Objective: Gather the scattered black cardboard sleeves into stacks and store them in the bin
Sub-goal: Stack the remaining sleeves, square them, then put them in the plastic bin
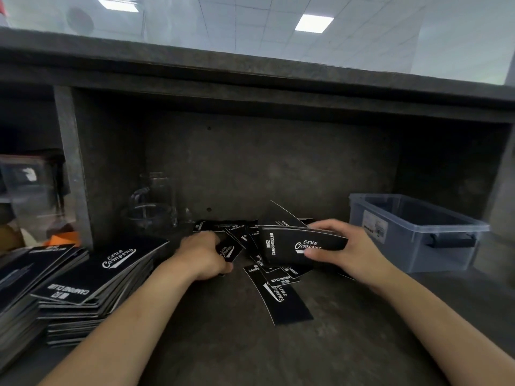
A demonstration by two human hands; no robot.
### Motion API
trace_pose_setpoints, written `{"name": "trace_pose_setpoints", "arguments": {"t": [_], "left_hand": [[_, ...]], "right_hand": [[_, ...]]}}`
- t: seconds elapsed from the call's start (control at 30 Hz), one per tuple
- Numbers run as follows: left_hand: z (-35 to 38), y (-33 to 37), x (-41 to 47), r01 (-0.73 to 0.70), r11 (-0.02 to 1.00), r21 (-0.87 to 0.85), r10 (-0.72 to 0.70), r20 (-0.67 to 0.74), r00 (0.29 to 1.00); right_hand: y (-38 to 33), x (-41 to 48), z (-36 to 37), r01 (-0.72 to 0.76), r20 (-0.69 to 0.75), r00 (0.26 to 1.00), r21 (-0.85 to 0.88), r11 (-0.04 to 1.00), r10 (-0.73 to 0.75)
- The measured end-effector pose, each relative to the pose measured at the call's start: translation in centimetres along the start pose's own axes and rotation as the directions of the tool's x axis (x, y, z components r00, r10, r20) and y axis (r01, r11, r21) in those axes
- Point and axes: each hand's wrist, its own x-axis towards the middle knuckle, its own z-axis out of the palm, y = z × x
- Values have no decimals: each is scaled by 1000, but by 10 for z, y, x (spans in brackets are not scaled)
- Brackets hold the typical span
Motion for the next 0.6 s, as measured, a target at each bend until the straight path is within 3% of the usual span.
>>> {"name": "trace_pose_setpoints", "arguments": {"t": [0.17, 0.3, 0.43, 0.6], "left_hand": [[-10, -2, -1, 106, 989, -106, -101, 53, 993], [-13, -5, -2, 118, 977, -180, -103, 87, 991], [-12, -5, -1, 26, 980, -195, -74, -243, 967], [-15, -2, -5, -264, 915, -306, 48, -568, 822]], "right_hand": [[8, 3, -1, -37, 6, 999, -50, 998, 37], [7, 3, -3, -65, 20, 998, 26, 998, 64], [1, 0, -7, -62, 42, 998, 204, 977, 55], [-6, -4, -5, -59, 145, 989, 254, 965, 23]]}}
